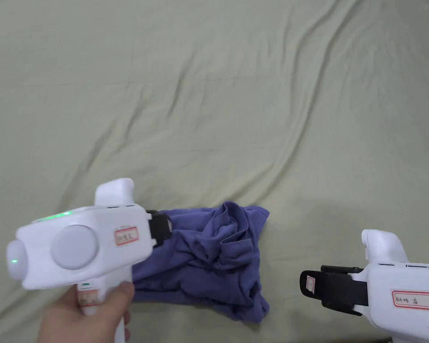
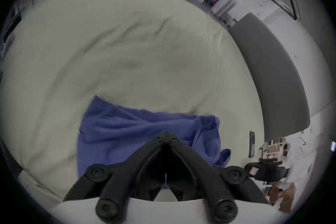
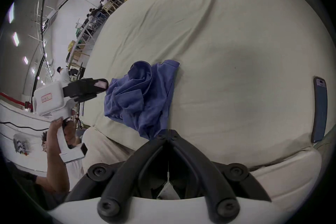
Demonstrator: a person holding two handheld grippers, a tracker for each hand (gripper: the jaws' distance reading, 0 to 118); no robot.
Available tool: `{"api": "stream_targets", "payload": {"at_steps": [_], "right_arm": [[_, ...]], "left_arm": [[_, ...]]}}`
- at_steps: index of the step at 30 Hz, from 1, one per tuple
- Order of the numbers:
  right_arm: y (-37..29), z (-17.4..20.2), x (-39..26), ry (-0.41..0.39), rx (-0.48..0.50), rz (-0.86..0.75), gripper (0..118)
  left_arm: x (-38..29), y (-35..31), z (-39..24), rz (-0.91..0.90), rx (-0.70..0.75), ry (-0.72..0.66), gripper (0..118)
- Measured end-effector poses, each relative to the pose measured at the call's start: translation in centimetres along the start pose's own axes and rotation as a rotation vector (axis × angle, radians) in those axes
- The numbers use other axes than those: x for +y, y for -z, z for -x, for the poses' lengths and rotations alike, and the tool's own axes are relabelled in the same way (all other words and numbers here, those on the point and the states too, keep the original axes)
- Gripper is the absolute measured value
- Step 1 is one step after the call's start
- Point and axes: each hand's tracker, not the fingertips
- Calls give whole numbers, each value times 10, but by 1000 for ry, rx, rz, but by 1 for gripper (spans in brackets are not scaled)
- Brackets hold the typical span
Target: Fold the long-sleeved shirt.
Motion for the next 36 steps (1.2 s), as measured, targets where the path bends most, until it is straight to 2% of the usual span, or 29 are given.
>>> {"api": "stream_targets", "payload": {"at_steps": [3, 7, 9, 11, 14, 15, 19, 22, 26, 29, 31, 33, 34, 36], "right_arm": [[-1, 1, -1, 1, -3, 4, 3], [-8, 2, -2, 6, -20, 0, 3], [-13, 1, -3, 3, -37, -5, 3], [-19, 0, -2, 3, -52, -12, 3], [-32, -3, 2, 8, -97, -48, 3], [-38, -3, 4, 12, -117, -71, 3], [-43, 7, 19, -3, -120, -117, 3], [-25, 33, 35, -70, -64, -115, 3], [19, 80, 54, -182, 14, -94, 3], [65, 98, 62, -180, 3, -15, 3], [94, 101, 55, -210, -42, 72, 3], [124, 92, 44, -253, -183, 157, 3], [135, 85, 38, -267, -222, 180, 3], [137, 67, 30, -238, -122, 94, 2]], "left_arm": [[-25, 44, -38, 137, 8, 143, 0], [-49, 66, -96, 125, -15, 300, 0], [-57, 70, -117, 150, -73, 355, 0], [-65, 83, -129, 197, -42, 393, 0], [-66, 86, -126, 262, -151, 348, 0], [-62, 76, -119, 274, -206, 287, 0], [-35, 15, -74, 142, -309, 166, 0], [-12, -28, -19, 61, -224, 59, 0], [5, -66, 48, -38, -4, 0, 0], [6, -76, 84, -52, 42, -102, 0], [4, -77, 97, -56, 48, -132, 0], [1, -72, 98, -47, 52, -140, 0], [1, -69, 98, -39, 52, -144, 0], [0, -59, 97, -7, 35, -144, 0]]}}
